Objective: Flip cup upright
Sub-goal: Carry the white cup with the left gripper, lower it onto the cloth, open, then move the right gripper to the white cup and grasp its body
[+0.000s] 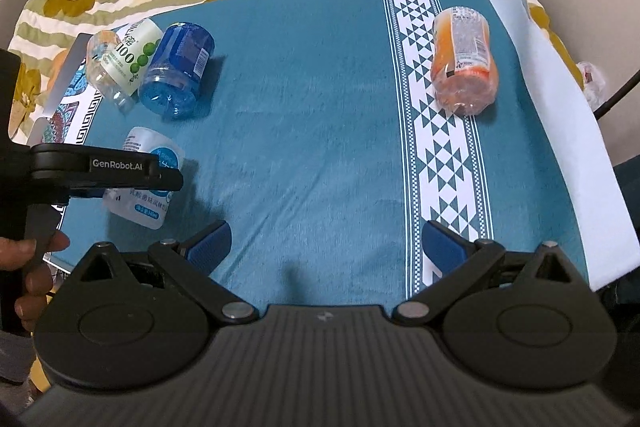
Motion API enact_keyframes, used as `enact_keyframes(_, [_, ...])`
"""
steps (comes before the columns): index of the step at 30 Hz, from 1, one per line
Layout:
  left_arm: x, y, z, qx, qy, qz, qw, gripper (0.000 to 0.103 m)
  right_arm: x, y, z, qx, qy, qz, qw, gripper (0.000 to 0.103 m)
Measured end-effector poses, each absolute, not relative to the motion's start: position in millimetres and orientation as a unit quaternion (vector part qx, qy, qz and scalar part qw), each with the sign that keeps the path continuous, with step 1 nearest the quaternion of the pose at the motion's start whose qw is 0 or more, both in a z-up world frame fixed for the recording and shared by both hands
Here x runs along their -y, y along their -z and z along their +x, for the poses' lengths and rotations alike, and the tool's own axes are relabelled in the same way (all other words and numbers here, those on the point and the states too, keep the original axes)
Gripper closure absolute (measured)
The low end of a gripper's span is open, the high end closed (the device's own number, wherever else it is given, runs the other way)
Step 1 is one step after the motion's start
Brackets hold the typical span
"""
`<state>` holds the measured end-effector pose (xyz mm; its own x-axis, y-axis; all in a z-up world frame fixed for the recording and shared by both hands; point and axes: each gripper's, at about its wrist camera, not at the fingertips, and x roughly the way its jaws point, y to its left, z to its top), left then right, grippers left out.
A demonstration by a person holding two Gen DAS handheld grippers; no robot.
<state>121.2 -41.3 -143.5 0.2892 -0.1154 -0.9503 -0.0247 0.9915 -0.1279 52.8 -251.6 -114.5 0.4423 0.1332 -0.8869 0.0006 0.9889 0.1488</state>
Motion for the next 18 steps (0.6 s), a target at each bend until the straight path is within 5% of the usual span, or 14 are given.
enact_keyframes(3, [40.4,142.7,121.8,-0.596,0.03,-0.059,0.8,0.03,252.2,114.6,51.7,-0.527,-0.037,0.067,0.846,0.0])
enact_keyframes(6, [40.3,140.8,121.8,-0.591,0.032,-0.066,0.803,0.016,252.3,114.1,51.3,-0.526,-0.037,0.065,0.847,0.0])
enact_keyframes(18, [27.6,114.7,103.9,-0.569,0.05,-0.081,0.816,0.014,248.6,99.8,51.9,-0.514,-0.029,0.059,0.855,0.0])
